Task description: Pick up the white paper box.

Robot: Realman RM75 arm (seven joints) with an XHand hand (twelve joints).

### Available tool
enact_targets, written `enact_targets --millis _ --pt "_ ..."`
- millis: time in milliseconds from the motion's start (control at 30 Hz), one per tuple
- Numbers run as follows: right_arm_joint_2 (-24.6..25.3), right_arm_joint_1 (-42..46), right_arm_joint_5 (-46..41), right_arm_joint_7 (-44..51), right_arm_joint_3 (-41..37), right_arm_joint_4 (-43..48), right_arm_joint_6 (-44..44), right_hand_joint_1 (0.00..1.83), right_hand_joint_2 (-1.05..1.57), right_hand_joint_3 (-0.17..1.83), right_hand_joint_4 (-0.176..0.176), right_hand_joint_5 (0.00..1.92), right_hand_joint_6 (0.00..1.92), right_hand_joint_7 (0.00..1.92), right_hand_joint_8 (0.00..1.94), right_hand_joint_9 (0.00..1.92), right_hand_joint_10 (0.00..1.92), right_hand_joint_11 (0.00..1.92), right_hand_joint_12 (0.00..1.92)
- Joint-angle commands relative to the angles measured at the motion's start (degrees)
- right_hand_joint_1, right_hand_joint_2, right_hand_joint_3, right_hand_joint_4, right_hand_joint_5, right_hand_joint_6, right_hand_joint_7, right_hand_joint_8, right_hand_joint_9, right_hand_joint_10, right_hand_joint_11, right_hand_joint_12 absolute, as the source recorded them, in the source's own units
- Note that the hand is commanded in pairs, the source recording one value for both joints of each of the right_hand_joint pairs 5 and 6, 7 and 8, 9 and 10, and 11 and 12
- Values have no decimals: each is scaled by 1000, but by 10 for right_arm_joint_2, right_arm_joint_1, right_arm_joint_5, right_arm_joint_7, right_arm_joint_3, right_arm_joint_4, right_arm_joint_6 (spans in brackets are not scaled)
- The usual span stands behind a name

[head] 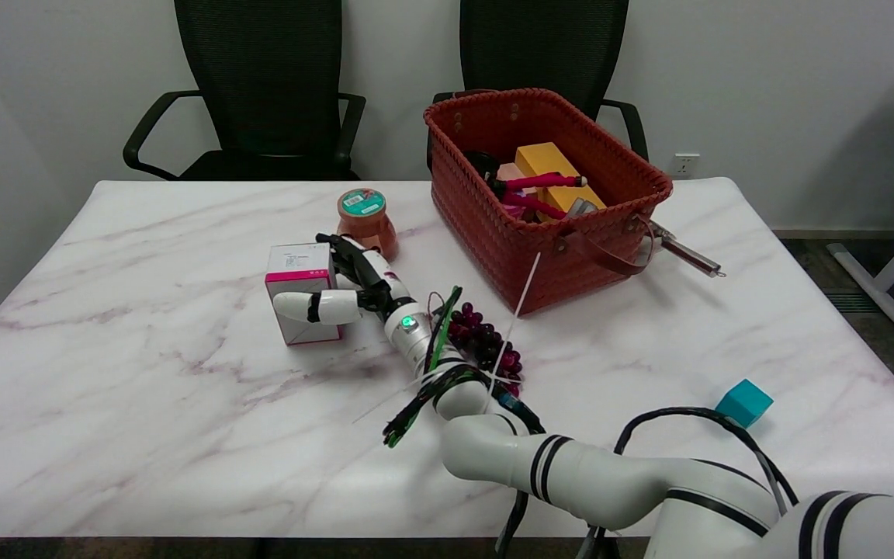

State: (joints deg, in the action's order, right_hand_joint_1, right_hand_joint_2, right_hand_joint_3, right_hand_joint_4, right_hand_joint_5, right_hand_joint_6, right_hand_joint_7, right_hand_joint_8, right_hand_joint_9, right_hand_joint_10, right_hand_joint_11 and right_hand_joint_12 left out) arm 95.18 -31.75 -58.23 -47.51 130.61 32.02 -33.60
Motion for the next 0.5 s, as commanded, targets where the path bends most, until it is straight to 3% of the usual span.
enact_targets --millis 33,267,500 --pt "7 -9 0 -3 0 -14 14 1147 401 455 0 203 203 517 517 328 328 30 30" --pt "10 -10 0 -3 -1 -16 16 1164 452 555 0 171 171 579 579 326 326 45 45" --pt "10 -10 0 -9 -1 -16 16 1176 520 633 0 191 191 698 698 540 540 99 99"
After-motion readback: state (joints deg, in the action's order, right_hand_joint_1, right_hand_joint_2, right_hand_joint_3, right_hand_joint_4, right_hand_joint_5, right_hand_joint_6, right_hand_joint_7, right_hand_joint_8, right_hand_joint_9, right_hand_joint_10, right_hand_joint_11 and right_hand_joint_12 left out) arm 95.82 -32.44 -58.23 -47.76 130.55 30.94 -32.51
